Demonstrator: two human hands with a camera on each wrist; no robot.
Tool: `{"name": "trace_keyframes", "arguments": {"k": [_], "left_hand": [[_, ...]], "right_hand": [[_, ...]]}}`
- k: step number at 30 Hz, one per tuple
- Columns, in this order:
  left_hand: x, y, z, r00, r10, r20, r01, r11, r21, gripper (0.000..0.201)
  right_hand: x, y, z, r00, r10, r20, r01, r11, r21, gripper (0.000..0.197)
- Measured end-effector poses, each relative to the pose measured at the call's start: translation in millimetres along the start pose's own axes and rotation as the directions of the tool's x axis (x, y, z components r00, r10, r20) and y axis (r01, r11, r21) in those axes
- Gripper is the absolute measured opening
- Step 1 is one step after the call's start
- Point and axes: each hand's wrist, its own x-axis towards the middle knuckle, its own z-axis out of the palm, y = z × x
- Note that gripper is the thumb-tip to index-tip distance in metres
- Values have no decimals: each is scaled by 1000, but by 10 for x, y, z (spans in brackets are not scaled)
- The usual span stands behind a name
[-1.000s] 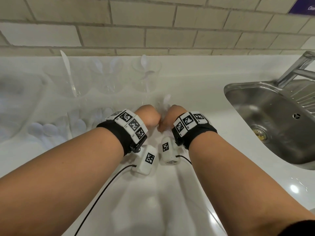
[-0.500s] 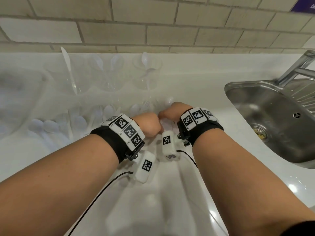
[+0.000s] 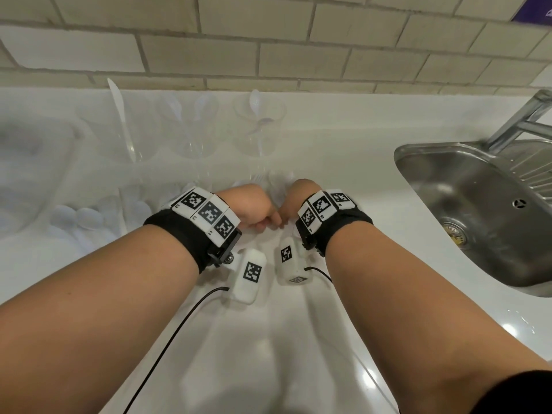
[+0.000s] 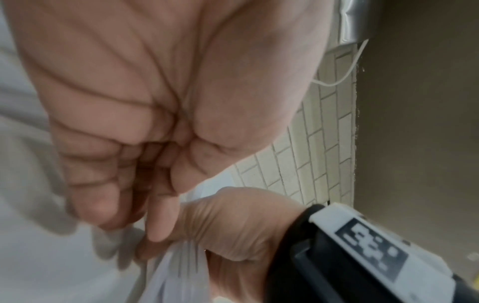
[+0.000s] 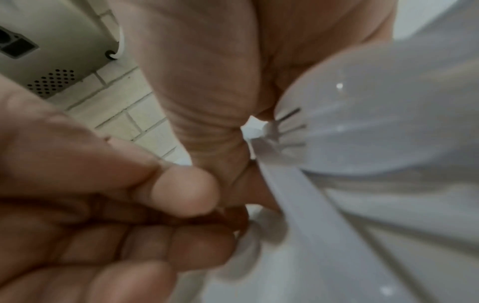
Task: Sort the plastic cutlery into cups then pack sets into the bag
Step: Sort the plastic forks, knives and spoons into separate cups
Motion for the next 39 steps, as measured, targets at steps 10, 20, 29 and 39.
{"name": "trace_keyframes", "arguments": {"k": [10,20,29,39], "left_hand": [[36,-113,-74,1000,-6,17,15,792,-610,46],[-47,-285,-149,992,105,71,-5,592,-806,53],[-212,-273,-135,946,173,276,138,555,-820,65],[-367,-270,-336,889,439,133,11,270,-963,45]], "right_hand": [[28,86,102,997,-6,-82,9,999,39,33],[-187,376,-186,931,88,-355,341,140,930,15],[-671,-51,-544,681,21,-732,689,-355,631,13],[-672,-300,-212,728,-160,-666,640,-190,745,21]]}}
